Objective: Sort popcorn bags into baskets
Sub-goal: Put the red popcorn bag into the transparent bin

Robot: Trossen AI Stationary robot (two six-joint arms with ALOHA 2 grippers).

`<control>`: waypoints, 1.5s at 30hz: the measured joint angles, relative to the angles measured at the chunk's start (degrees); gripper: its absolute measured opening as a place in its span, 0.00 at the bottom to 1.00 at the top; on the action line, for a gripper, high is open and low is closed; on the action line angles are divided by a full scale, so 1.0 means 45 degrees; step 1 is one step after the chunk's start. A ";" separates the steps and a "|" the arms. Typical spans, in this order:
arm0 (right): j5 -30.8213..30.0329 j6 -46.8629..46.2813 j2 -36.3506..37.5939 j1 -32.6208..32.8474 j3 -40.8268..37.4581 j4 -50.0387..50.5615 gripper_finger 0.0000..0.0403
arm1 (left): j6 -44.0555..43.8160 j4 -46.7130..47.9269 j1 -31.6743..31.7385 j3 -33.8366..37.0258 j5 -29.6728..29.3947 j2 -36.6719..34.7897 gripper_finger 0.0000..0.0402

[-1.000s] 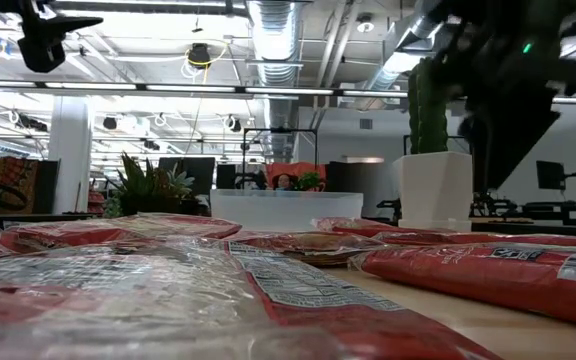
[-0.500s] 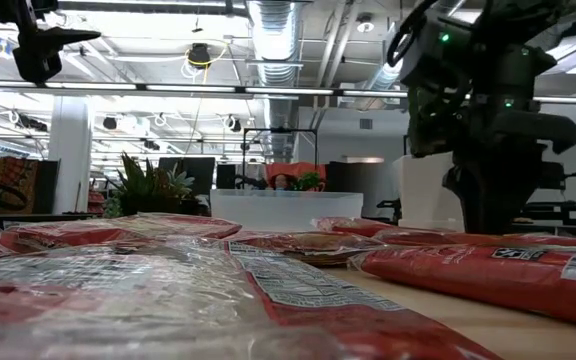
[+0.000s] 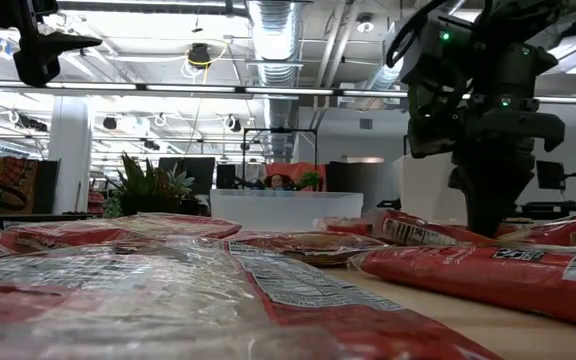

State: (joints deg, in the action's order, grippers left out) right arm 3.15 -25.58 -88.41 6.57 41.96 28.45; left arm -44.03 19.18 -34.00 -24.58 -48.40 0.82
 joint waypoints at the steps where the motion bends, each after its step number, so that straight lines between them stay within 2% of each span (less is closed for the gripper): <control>1: 0.0036 -0.0198 0.0224 -0.0011 -0.0026 0.0115 0.04 | 0.0000 -0.0003 0.0002 0.0000 -0.0018 0.0000 0.62; 10: 0.1024 -0.1410 0.2255 -0.0651 0.1630 0.0786 0.01 | -0.0046 0.0179 0.0003 0.0000 -0.0262 0.0000 0.62; 15: 0.0156 -0.1617 0.2424 -0.2081 0.3458 0.0333 0.01 | -0.0043 0.0209 0.0000 0.0000 -0.0413 0.0005 0.62; 20: -0.0980 -0.1351 0.1061 -0.4080 0.5570 -0.1108 0.01 | -0.0039 0.0204 0.0000 0.0000 -0.0442 0.0002 0.62; 25: -0.2917 -0.1919 -0.1171 -0.5694 0.7888 -0.0630 0.01 | -0.0039 0.0204 0.0000 0.0000 -0.0442 0.0005 0.62; 28: -0.3068 -0.2547 -0.2460 -0.6504 0.8757 -0.0495 0.01 | -0.0039 0.0204 0.0001 0.0000 -0.0442 0.0000 0.62; 36: -0.3012 -0.3897 -0.4585 -0.7078 0.9117 0.0961 0.03 | -0.0039 0.0272 0.0002 0.0005 -0.0442 0.0005 0.62; 45: -0.4123 -0.3928 -0.4765 -0.7069 0.9136 0.1735 0.11 | -0.0035 0.0519 0.0001 0.0005 -0.0437 0.0001 0.62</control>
State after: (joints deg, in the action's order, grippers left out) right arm -15.40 -43.25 -109.86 -25.23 83.07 36.26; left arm -44.19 21.51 -33.99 -24.56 -50.37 0.82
